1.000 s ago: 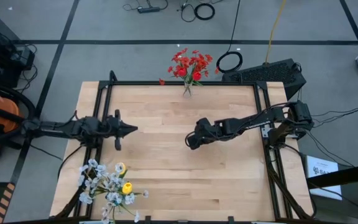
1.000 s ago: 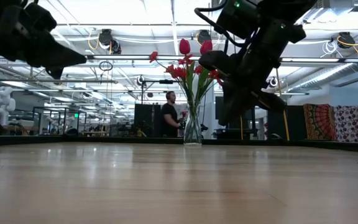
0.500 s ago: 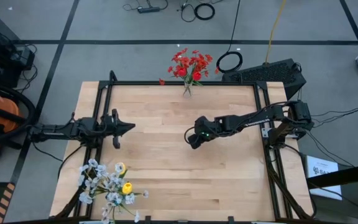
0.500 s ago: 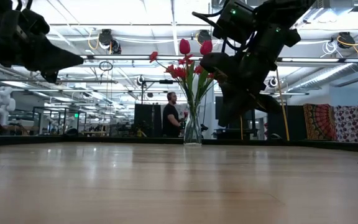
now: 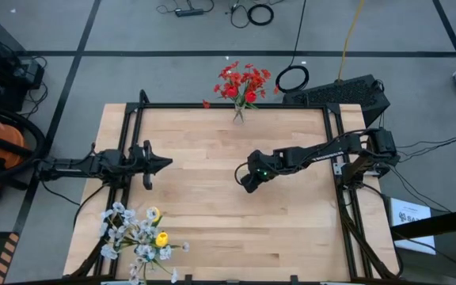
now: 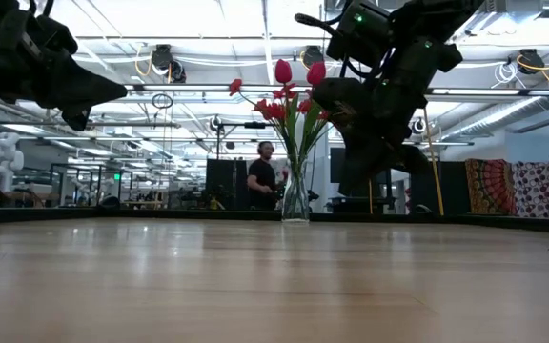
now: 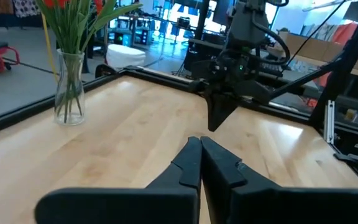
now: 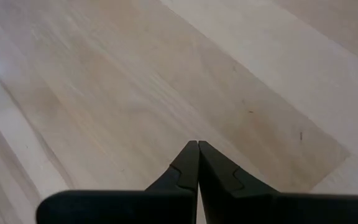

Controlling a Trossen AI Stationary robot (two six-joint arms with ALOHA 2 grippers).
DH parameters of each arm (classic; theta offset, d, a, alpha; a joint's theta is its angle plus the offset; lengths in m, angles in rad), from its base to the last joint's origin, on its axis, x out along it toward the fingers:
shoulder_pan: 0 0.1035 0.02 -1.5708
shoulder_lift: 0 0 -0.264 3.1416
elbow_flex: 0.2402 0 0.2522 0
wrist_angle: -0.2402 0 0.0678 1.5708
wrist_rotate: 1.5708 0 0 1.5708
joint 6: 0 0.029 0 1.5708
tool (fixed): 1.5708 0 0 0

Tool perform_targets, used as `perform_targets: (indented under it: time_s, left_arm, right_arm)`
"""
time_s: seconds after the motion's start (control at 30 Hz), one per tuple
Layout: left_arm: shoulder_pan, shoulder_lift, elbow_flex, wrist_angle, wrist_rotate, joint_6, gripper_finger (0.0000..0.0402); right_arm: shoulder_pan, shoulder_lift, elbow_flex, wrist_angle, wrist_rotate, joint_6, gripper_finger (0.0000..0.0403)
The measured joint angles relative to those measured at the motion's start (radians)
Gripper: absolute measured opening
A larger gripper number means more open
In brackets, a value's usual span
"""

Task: Sort flowers into vase by color
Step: Return to Home Position

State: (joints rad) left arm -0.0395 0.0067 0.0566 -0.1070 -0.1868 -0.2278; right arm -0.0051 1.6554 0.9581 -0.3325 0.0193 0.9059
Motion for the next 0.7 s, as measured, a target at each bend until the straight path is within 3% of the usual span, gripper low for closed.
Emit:
perform_targets:
  time_s: [0.43,0.57,0.7]
  left_arm:
    - [0.0,0.0,0.0,-0.003,0.0,0.0,0.0017]
    - [0.0,0.0,0.0,-0.003,0.0,0.0,0.0017]
    - [0.0,0.0,0.0,-0.004,0.0,-0.001,0.0017]
  right_arm:
    - [0.061,-0.03,-0.024,0.064,0.069,-0.44,0.0]
    - [0.09,-0.124,-0.153,0.217,0.081,-0.501,0.0]
    - [0.092,-0.296,-0.357,0.391,0.079,-0.531,0.0]
